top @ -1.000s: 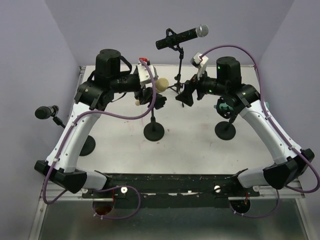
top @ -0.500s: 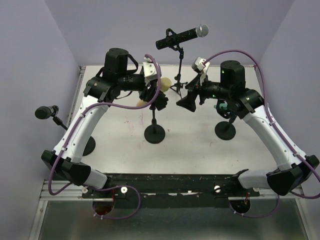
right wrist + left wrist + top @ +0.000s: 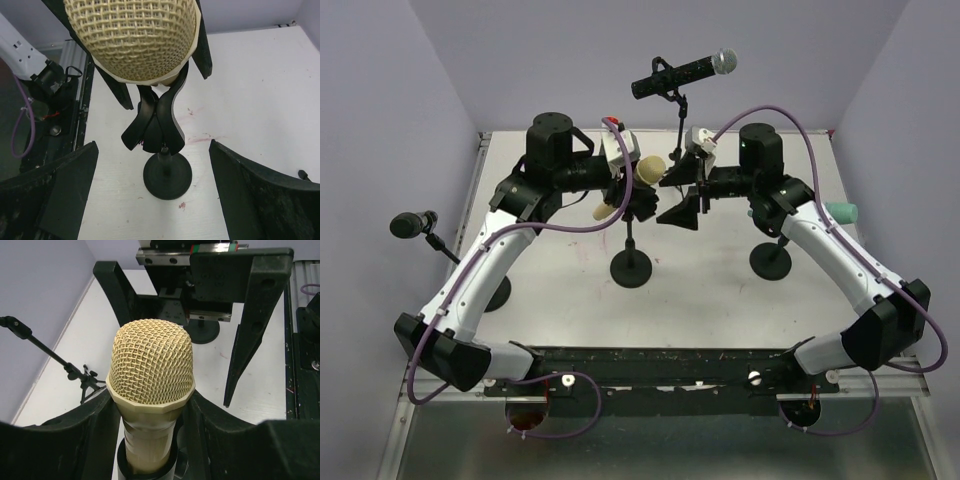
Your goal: Remove the microphone from the stand
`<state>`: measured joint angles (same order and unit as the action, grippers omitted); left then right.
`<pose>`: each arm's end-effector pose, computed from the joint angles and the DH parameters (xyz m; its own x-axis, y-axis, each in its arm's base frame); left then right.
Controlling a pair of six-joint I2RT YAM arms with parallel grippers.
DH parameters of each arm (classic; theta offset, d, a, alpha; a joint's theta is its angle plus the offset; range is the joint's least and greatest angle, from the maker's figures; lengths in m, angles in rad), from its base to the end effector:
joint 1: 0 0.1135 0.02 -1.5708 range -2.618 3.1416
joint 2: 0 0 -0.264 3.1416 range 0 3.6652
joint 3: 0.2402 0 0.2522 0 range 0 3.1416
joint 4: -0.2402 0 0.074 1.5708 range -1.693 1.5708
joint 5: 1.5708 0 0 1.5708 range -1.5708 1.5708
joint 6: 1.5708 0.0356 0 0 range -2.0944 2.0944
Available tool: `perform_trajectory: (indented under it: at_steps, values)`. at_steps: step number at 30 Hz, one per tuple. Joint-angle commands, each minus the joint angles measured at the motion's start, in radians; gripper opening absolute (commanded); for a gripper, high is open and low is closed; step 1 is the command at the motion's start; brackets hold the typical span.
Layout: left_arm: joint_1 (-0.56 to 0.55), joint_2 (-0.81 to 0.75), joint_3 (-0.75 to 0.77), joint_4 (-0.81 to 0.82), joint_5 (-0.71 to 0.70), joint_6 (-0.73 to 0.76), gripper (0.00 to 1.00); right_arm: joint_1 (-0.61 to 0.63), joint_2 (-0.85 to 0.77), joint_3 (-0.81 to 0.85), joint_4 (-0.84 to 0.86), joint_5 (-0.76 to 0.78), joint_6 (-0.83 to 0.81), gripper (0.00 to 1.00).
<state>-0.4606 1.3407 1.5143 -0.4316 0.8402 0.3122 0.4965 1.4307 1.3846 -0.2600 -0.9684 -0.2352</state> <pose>0.2437 -0.1505 0.4470 0.0717 0.1932 -0.9785 0.9664 0.2294 0.1161 0.2677 0.1784 0.3952 -0.0338 -0.1685 -0.9851 -0.9960 0.0871 0.0193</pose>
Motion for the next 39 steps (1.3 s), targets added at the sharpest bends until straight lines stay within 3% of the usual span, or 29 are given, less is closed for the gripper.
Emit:
perform_trajectory:
  at_steps: [1, 5, 10, 12, 22, 39]
  values:
    - [-0.029, -0.051, -0.026, 0.067, -0.018, -0.013, 0.25, 0.008, 0.017, -0.05, 0.177, -0.119, -0.018, 1.0]
    - [-0.047, -0.069, -0.048, 0.067, -0.042, -0.018, 0.32, 0.011, 0.01, -0.128, 0.339, -0.079, 0.062, 1.0]
    - [-0.062, -0.075, -0.052, 0.048, -0.119, -0.027, 0.69, 0.033, 0.002, -0.22, 0.497, -0.041, 0.149, 1.0]
    - [-0.066, -0.081, -0.054, 0.03, -0.127, -0.015, 0.73, 0.042, 0.001, -0.242, 0.525, -0.041, 0.157, 1.0]
    - [-0.073, -0.048, 0.024, -0.131, -0.075, 0.062, 0.73, 0.074, -0.062, -0.334, 0.619, 0.054, 0.175, 0.99]
    - [-0.078, -0.008, 0.055, -0.142, -0.069, 0.07, 0.67, 0.096, -0.069, -0.375, 0.688, 0.161, 0.281, 0.95]
